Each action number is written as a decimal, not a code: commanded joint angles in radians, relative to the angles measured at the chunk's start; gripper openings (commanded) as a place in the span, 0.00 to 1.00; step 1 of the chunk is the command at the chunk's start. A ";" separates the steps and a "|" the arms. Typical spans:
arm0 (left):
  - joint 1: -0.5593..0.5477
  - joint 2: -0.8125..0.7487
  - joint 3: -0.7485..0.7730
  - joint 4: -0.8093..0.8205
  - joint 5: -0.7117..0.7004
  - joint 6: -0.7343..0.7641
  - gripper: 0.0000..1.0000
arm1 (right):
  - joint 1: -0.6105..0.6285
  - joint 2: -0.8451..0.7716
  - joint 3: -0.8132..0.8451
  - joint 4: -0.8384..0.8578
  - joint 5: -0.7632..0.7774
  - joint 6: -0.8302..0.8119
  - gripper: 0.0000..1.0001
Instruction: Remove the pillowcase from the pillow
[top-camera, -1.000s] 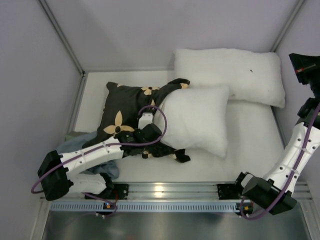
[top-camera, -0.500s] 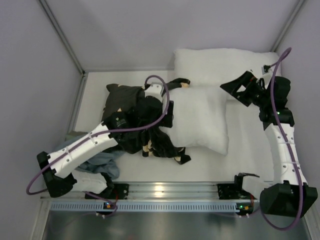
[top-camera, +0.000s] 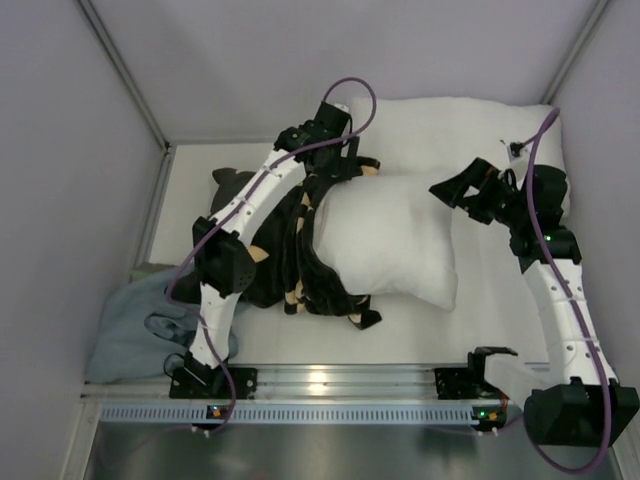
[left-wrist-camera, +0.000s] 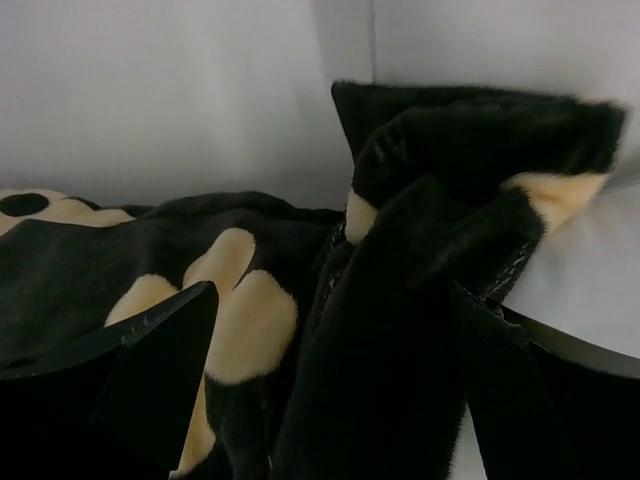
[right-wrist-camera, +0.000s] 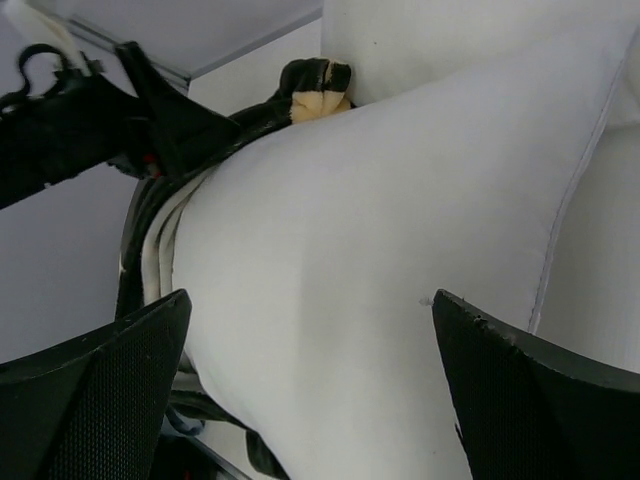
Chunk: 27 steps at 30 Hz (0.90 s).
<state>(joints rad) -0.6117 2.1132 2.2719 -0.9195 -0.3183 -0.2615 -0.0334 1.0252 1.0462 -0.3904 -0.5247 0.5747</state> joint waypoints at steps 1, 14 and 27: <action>0.015 0.034 0.029 -0.081 0.132 0.097 0.99 | 0.018 -0.033 -0.011 0.004 -0.001 -0.024 1.00; 0.021 -0.056 -0.271 0.108 0.082 -0.019 0.00 | 0.026 -0.001 -0.049 0.024 -0.005 -0.013 0.99; 0.018 -0.737 -0.719 0.344 0.011 -0.096 0.00 | 0.072 0.025 -0.009 -0.008 0.028 -0.102 0.99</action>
<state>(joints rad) -0.5957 1.5322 1.6093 -0.6834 -0.2932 -0.3367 0.0177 1.0325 0.9821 -0.3931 -0.5121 0.5282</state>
